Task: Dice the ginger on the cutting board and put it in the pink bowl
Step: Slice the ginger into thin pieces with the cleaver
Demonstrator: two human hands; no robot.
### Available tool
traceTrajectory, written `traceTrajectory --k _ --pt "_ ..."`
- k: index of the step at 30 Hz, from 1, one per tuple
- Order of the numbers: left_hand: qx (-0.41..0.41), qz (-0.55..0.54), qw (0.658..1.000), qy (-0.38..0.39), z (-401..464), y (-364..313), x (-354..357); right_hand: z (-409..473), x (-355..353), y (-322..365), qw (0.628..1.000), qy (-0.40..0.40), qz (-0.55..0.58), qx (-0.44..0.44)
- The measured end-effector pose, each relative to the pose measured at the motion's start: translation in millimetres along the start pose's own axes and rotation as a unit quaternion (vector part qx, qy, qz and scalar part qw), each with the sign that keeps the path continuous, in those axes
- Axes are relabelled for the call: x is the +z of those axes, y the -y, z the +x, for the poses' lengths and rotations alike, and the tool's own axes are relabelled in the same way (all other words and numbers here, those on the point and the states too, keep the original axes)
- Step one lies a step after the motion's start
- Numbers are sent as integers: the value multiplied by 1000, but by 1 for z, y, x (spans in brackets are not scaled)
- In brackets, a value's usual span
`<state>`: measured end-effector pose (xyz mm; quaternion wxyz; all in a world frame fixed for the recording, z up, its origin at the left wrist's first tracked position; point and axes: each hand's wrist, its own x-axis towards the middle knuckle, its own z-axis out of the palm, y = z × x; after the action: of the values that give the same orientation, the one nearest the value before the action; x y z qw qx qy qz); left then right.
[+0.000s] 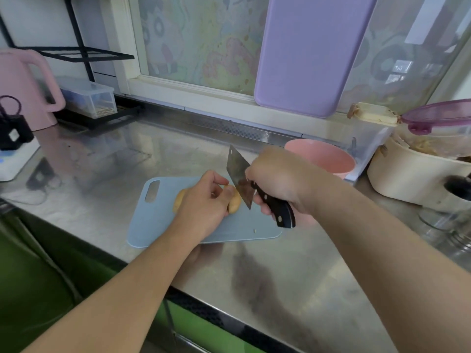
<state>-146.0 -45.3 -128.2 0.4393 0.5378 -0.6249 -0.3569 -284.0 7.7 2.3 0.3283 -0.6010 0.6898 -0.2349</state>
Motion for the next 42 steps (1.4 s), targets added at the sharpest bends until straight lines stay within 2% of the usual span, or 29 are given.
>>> traceTrajectory --k 6,11,17,27,35,42 --pt "-8 -8 1000 -2 0 -1 0 0 -3 12 998 48 -31 20" --pt "-8 -4 1000 -6 -1 -2 0 -4 -1 6 998 41 -41 25" --pt "-8 1 1000 -11 -2 -3 0 -11 -4 2 999 29 2 35" --pt "-4 14 1000 -6 -4 -5 -1 -10 -5 7 998 42 7 42" --pt "0 18 1000 -3 -5 -7 -2 -2 1 12 994 68 -11 82" --pt "1 28 1000 -1 -5 -8 -2 2 6 9 996 40 24 77"
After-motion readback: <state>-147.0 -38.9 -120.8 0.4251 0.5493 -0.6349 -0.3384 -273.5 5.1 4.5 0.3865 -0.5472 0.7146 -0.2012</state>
